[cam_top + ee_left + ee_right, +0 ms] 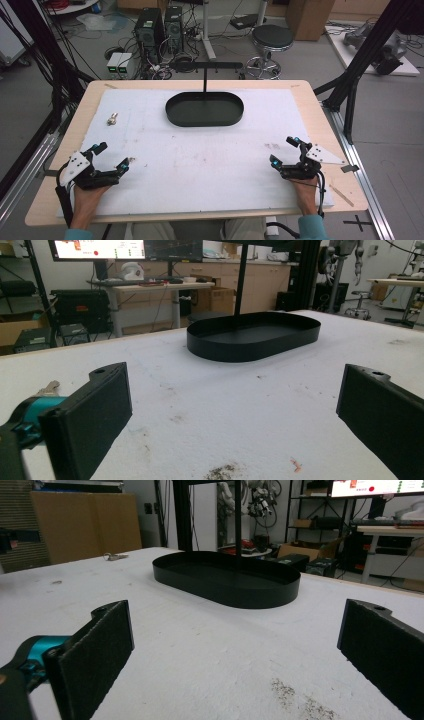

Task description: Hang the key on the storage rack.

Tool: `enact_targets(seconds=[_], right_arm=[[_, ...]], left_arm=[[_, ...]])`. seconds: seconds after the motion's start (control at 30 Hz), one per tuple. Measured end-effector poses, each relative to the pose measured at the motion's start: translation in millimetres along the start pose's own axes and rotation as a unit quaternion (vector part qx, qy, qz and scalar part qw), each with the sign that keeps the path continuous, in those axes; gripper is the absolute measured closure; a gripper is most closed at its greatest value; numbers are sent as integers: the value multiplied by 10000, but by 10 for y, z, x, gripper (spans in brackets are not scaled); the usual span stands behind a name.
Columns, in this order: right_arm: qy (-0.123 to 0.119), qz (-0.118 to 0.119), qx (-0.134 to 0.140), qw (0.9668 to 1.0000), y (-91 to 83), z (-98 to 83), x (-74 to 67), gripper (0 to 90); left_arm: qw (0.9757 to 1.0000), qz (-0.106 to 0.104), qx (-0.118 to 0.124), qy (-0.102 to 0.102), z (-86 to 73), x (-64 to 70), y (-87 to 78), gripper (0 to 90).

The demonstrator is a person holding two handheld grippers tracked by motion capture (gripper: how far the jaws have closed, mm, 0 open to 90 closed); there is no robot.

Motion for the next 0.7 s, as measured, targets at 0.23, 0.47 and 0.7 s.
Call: enact_targets(seconds=[0.23,0.47,0.7], right_arm=[[-3,3,2,10000,-1,0,-1,7],[11,-12,-3,10000,-2,-1,0,7],[33,-11,-2,10000,-4,0,7,7]], left_arm=[[10000,15,-16,22,-2,3,2,17],[10000,11,-9,3,-2,2,2,17],[10000,20,17,-51,5,-9,2,17]])
Point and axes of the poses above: each handheld gripper's, and its own axes: y roughly forward along the jaws, z roughly out of its top, x roughly to its right, the point moved 9 cm from there along y, roughly forward along the jaws, and after that the axes turned 1 degree about y, right-handed, at the moved point
